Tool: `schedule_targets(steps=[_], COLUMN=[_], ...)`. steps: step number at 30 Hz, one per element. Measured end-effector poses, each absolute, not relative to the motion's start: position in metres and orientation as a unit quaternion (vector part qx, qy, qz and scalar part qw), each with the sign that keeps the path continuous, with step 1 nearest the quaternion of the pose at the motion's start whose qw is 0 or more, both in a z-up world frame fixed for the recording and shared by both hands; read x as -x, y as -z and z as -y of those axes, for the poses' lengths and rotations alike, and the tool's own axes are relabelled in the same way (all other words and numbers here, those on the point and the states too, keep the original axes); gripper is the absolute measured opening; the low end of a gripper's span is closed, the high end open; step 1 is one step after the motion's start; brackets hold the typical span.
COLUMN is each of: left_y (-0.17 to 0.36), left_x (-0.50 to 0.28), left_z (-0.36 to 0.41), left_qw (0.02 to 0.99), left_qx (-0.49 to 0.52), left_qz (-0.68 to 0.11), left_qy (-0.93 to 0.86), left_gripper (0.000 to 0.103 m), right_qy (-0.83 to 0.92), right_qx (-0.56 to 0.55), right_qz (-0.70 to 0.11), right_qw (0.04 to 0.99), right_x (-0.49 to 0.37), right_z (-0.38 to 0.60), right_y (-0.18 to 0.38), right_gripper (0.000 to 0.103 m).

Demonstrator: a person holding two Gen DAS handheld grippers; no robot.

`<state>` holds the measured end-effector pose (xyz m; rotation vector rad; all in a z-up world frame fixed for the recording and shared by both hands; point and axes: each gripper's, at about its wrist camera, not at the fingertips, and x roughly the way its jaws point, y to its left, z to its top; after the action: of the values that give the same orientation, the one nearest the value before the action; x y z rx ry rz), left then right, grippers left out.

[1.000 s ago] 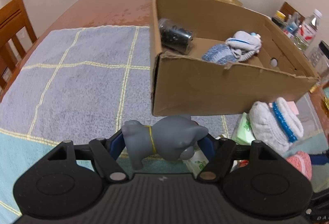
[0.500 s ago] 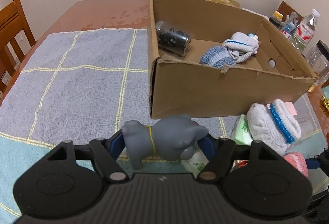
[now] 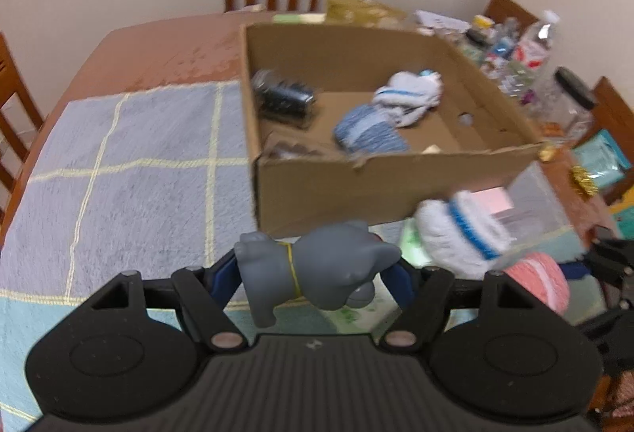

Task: Organize objects
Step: 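Carry the cat figurine and pink sock into the cardboard box and open both tools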

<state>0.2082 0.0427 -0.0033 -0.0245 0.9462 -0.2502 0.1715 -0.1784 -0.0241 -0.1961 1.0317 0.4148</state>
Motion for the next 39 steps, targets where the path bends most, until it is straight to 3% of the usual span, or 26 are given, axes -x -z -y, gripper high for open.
schedule_targets(steps=[14, 18, 19, 20, 22, 39], left_y=[-0.072, -0.070, -0.069, -0.068, -0.067, -0.059], left_x=[-0.272, -0.306, -0.312, -0.317, -0.321, -0.305], left_z=[-0.017, -0.007, -0.006, -0.005, -0.006, -0.018], left_qw=[0.909, 0.912, 0.912, 0.914, 0.918, 0.910], left_qx=[-0.027, -0.046, -0.047, -0.046, -0.045, -0.039], left_qz=[-0.377, -0.372, -0.371, -0.369, -0.361, -0.383], left_qy=[0.172, 0.169, 0.167, 0.162, 0.159, 0.154], left_gripper=[0.074, 0.076, 0.083, 0.091, 0.093, 0.093], right_qy=[-0.199, -0.204, -0.202, -0.197, -0.190, -0.274], right_qx=[0.112, 0.109, 0.110, 0.113, 0.117, 0.121], right_qz=[-0.386, -0.377, -0.368, -0.361, -0.350, -0.344], right_qw=[0.894, 0.897, 0.901, 0.904, 0.910, 0.890], right_x=[-0.234, -0.269, -0.274, -0.278, -0.283, -0.248], right_z=[0.189, 0.181, 0.179, 0.176, 0.173, 0.184], right_y=[-0.070, -0.071, -0.071, -0.070, -0.068, -0.052], right_gripper=[0.075, 0.076, 0.081, 0.093, 0.103, 0.103])
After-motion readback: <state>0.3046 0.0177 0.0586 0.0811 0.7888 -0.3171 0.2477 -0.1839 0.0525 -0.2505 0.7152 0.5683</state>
